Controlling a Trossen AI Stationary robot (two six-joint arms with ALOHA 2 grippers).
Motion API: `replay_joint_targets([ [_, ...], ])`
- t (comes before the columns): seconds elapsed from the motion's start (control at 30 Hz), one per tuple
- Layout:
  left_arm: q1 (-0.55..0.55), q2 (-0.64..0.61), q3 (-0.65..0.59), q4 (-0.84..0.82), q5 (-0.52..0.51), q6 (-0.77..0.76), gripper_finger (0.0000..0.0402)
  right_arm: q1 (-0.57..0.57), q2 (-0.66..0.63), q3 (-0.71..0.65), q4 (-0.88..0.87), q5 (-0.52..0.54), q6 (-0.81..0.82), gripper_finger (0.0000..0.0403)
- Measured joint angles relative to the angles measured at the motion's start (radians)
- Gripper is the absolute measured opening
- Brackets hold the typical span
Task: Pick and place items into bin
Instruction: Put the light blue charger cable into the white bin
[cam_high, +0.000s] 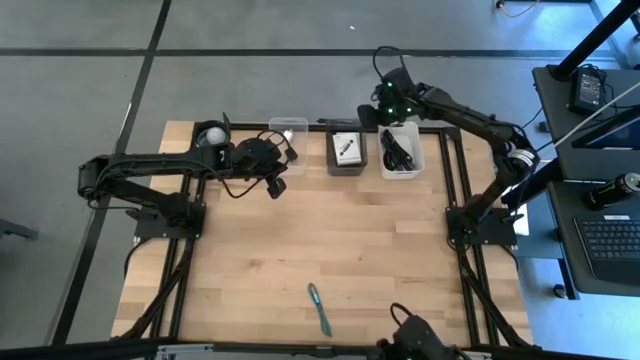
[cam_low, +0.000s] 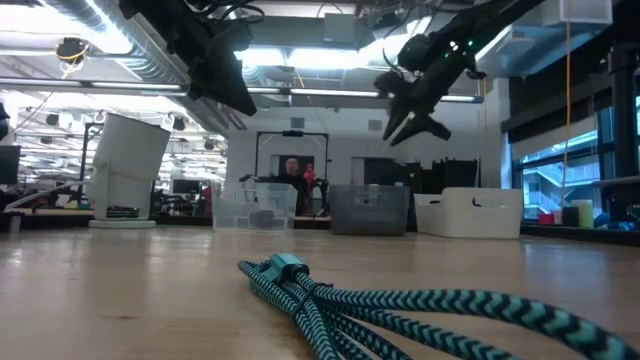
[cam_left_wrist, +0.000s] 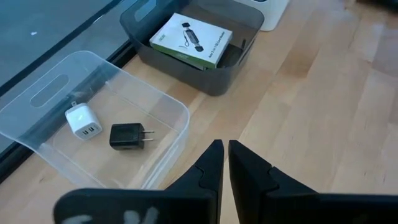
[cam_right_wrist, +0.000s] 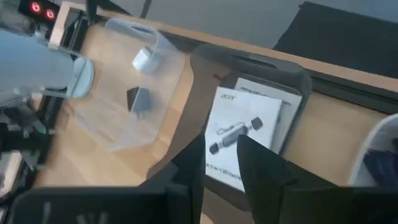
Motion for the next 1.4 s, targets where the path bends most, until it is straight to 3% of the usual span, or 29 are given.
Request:
replay_joint_targets([
  [0.27,0.000,0.000,0.000,0.015,0.000,0.022,0.0019,0.059,-0.143,0.000,-0.172,0.087,-0.087,0.0097],
  [0.53,-0.044,0.000,0.000,0.035,0.005,0.105,0.0019,0.298,-0.299,-0.001,-0.326,0.339,-0.095,0.0076],
  [0.67,-0.114,0.000,0.000,0.086,-0.011,0.141,0.0019,0.418,-0.345,-0.001,-0.367,0.387,-0.063,0.0058],
  [0.93,-0.336,0.000,0.000,0.199,-0.141,0.143,0.0019,0.659,-0.359,-0.002,-0.487,0.390,0.025,0.0024],
  [1.13,-0.479,0.000,0.000,0.200,-0.141,0.083,0.0019,0.883,-0.358,-0.002,-0.534,0.490,0.143,0.0004],
  [1.4,-0.558,0.000,0.000,0.123,-0.096,0.080,0.0019,1.087,-0.281,-0.002,-0.397,0.519,0.231,0.0020],
])
